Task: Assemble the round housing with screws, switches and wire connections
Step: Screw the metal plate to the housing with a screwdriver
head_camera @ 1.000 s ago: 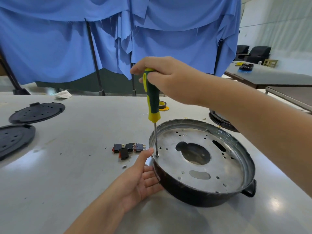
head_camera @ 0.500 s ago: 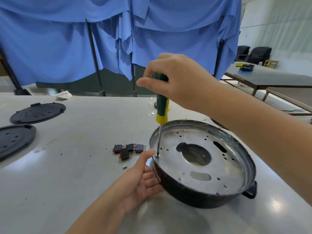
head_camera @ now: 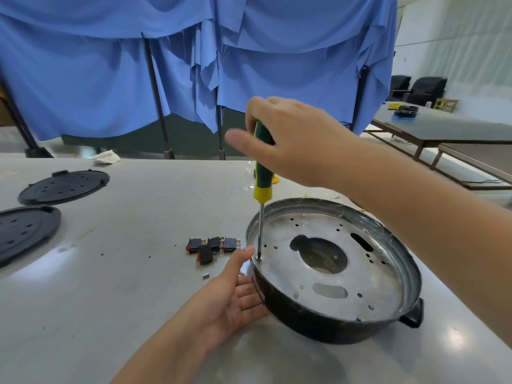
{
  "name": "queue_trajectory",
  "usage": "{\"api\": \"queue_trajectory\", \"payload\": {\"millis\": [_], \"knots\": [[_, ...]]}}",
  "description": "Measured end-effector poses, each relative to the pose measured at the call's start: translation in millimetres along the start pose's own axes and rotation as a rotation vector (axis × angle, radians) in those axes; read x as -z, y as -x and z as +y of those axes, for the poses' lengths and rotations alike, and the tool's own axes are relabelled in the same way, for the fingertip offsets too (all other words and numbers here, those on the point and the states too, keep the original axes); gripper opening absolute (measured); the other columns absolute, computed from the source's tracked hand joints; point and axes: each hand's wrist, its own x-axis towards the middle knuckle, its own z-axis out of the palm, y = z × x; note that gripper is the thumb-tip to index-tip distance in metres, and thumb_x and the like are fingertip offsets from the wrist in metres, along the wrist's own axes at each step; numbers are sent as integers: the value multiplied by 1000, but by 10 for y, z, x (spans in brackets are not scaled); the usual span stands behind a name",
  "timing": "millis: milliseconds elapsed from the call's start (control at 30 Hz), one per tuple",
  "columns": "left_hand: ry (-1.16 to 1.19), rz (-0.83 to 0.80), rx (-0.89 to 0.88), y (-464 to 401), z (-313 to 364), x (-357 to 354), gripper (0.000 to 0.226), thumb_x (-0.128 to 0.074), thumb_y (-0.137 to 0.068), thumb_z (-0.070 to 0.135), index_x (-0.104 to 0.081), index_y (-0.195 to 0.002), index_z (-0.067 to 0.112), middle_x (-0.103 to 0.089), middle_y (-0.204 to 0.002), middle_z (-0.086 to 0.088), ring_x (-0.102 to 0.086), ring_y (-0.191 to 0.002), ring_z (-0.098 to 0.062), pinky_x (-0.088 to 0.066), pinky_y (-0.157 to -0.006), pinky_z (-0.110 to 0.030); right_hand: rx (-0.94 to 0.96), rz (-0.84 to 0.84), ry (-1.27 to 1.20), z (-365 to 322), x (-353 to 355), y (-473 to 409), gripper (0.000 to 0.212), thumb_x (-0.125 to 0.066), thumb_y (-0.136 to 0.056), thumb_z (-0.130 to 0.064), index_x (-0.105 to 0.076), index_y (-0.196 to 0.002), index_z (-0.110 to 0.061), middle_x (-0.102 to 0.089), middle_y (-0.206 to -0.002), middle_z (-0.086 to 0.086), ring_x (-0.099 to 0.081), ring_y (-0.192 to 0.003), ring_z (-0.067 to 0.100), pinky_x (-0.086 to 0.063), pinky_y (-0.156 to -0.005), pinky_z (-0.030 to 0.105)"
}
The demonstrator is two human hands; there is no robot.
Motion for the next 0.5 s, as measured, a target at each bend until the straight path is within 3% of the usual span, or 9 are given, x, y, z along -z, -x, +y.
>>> {"api": "queue_trajectory", "payload": {"millis": [67,133,233,333,433,500], "knots": [[-1,-5,5,0,3,3,83,-77,-58,50,-57,-114,-8,-71,-105,-25,-71,-96,-36,-61,-69,-39,-59,-117,-309,-9,32,-26,25,-32,-99,-27,-53,-110,-18,-52,-105,-2,-51,-92,18,-41,-77,29],[-1,-3,9,-1,7,8,82,-77,-59,50,-56,-115,-7,-71,-105,-25,-71,-96,-36,-61,-70,-40,-84,-158,-421,1,74,-39,30,-37,-98,-19,-54,-122,-22,-56,-112,-5,-55,-99,14,-44,-85,22],[0,0,11,-2,6,5,84,-77,-57,50,-56,-115,-8,-71,-106,-25,-71,-96,-35,-61,-66,-38,0,-4,-219,-6,31,-3,30,-55,-92,-44,-59,-111,-22,-50,-78,-10,-48,-65,6,-40,-60,12],[-8,-6,7,1,0,1,85,-78,-56,51,-57,-114,-8,-71,-105,-25,-71,-95,-35,-60,-66,-37,22,95,56,-29,-35,44,41,-43,-91,-59,-54,-97,-20,-48,-79,-5,-44,-67,10,-31,-57,15],[-9,-4,10,5,8,4,83,-77,-57,50,-57,-114,-7,-72,-104,-24,-72,-94,-34,-60,-66,-37,-39,-68,-369,-90,-17,21,27,-31,-101,-30,-51,-117,-20,-55,-114,1,-54,-93,13,-40,-73,16],[-7,8,12,0,10,-1,84,-78,-55,50,-57,-113,-7,-72,-104,-24,-72,-93,-34,-60,-65,-37,-86,-164,-564,-65,14,2,35,-33,-100,-18,-48,-131,-22,-56,-122,-3,-57,-102,9,-44,-80,16]]}}
